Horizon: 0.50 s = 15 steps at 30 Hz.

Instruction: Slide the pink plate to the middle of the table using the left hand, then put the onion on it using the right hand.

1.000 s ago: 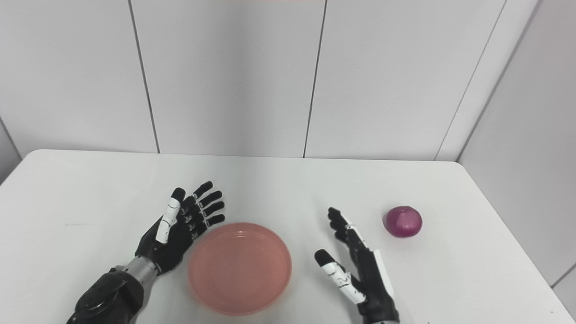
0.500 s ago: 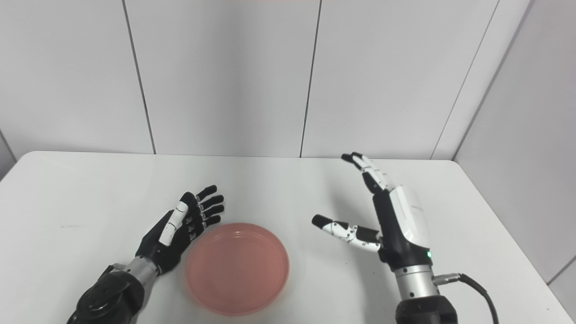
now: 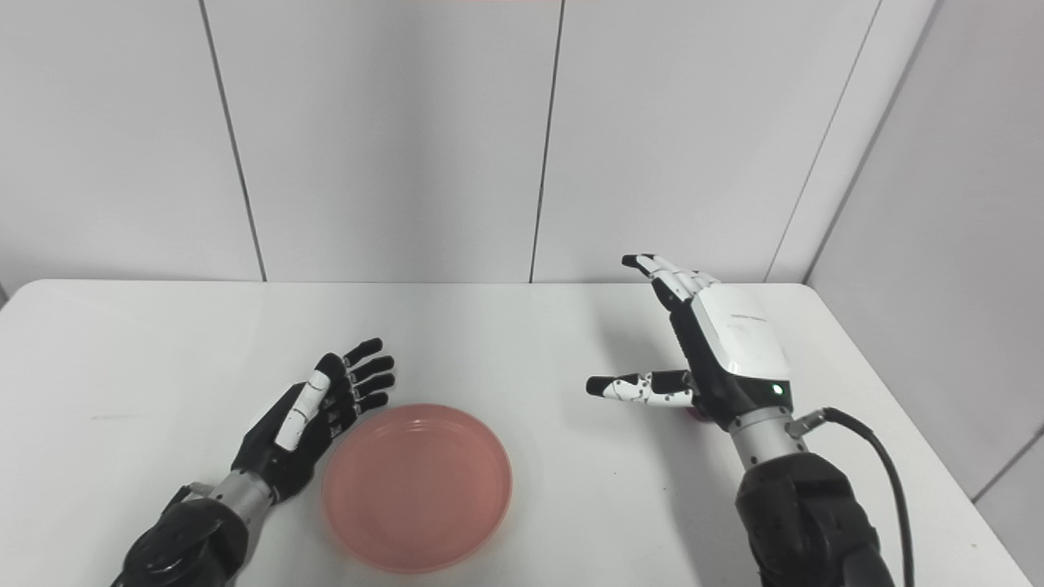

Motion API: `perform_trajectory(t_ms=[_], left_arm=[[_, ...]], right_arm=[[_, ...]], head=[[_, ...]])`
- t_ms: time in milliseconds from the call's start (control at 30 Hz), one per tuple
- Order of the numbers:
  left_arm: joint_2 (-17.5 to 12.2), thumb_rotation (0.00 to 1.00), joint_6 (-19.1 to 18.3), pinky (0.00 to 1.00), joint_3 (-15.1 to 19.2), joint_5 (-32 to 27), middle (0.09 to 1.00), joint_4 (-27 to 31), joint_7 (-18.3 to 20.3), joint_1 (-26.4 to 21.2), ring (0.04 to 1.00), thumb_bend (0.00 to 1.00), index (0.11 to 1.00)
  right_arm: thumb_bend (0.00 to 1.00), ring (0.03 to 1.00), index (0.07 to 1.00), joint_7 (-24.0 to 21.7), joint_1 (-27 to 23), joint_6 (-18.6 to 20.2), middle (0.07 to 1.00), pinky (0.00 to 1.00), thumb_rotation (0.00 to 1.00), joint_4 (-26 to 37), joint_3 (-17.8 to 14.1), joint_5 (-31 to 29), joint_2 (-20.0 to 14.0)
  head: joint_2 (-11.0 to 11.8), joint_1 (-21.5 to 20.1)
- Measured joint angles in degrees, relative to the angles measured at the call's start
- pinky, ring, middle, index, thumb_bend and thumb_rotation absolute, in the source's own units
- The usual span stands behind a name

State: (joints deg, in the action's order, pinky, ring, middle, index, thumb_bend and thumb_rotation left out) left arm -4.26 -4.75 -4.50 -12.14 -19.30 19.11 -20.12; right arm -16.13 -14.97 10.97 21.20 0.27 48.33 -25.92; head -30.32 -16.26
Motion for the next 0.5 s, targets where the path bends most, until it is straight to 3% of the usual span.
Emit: perform_trajectory(t_ms=[100,167,367,500], left_arm=[[-0.14,0.84,0.52,0.88,0.06,-0.01,0.871,-0.67,0.11,-0.29,0.871,0.78,0.866],[-0.21,0.85,1.00,0.88,0.10,-0.01,0.872,-0.80,0.14,-0.28,0.873,0.78,0.871],[-0.21,0.84,1.96,0.87,0.07,-0.02,0.867,-1.89,0.72,-0.73,0.867,0.79,0.870],[-0.24,0.84,2.01,0.87,0.25,-0.02,0.870,-1.94,0.80,-0.72,0.867,0.79,0.876]], right_arm=[[1.00,0.890,0.903,-4.21,-2.47,0.35,0.929,0.79,0.37,-2.42,0.07,0.05,-3.52],[1.00,0.867,0.889,-7.13,-4.20,1.19,0.931,0.67,0.27,-2.58,0.07,-0.43,-5.08],[1.00,0.873,0.873,-20.53,-9.71,6.70,0.935,0.64,0.18,-4.87,2.82,-0.53,-10.29],[1.00,0.868,0.868,-27.03,-12.09,9.35,0.924,0.64,0.16,-6.11,6.09,0.92,-12.18]], head=[[0.09,-0.09],[0.35,-0.17],[0.53,-0.09],[0.53,-0.09]])
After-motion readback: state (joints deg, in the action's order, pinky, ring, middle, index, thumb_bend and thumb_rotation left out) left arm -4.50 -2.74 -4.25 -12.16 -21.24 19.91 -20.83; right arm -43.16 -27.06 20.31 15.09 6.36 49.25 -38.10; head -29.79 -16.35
